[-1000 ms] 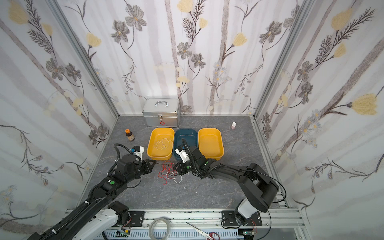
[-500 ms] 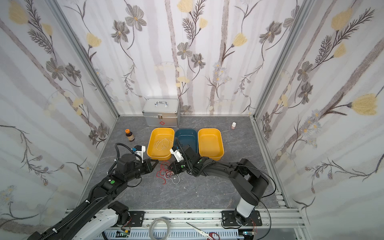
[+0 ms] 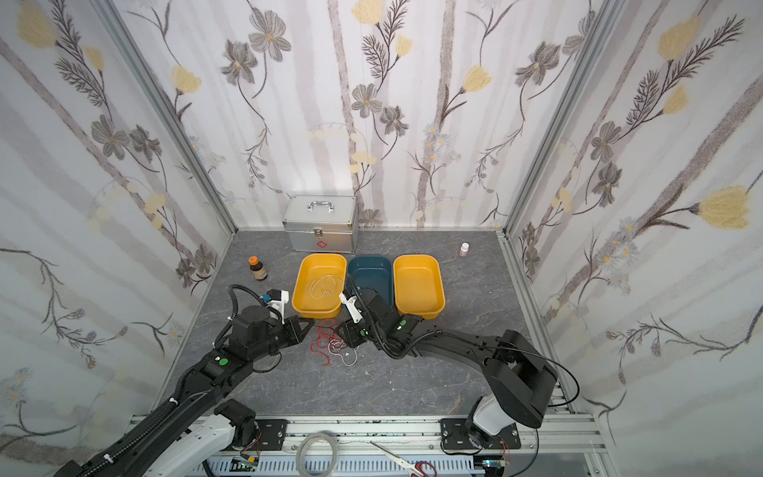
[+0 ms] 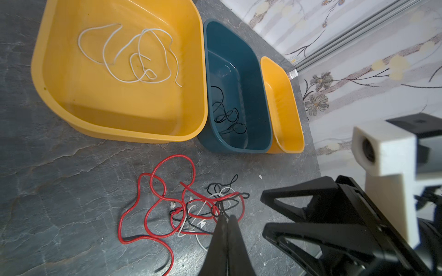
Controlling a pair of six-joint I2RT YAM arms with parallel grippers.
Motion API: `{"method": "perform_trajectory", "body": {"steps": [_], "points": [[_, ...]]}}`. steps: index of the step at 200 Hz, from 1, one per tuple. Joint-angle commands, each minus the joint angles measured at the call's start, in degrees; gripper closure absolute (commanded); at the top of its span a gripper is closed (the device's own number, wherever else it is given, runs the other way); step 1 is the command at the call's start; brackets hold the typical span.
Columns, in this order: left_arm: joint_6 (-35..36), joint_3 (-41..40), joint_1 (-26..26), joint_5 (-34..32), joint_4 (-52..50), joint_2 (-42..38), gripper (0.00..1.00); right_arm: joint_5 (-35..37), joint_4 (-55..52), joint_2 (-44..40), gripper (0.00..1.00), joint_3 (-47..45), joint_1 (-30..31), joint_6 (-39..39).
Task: Untangle and sort cables by color
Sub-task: Untie the cable.
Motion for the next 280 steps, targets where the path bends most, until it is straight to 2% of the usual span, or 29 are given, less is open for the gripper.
{"method": "perform_trajectory", "body": {"steps": [1, 28, 77, 160, 245, 261, 280], "points": [[-0.15, 0.33, 0.09, -1.12, 0.87, 0.26, 1.0, -3.14, 3.39, 2.19, 0.6, -0.09, 1.69, 0.85], [-0.06, 0.47, 0.09, -1.12, 0.69, -0.06, 1.0, -2.21, 3.64, 7.48, 0.6, 1.37, 1.23, 2.26], [-0.24, 0.25, 0.14, -1.2, 0.18, -1.06, 1.0, -0.96, 5.53, 11.83, 0.59, 3.42, -1.28, 2.57], [-0.5, 0.2, 0.16, -1.8, 0.25, -1.19, 1.0, -5.54, 5.09, 21.3, 0.64, 10.34, -2.91, -1.35], [-0.9, -0.02, 0.22, -3.84, -0.2, -1.14, 1.0, -7.18, 0.88, 25.7, 0.81, 15.17, -1.13, -2.31], [-1.45, -0.15, 0.29, -4.67, -0.43, -1.33, 1.0, -6.98, 0.43, 25.79, 0.81, 15.09, -0.74, -2.49], [-1.9, -0.41, 0.26, -4.81, -0.16, -1.25, 1.0, -6.96, 0.01, 26.12, 0.74, 15.65, -0.52, -2.66]]}}
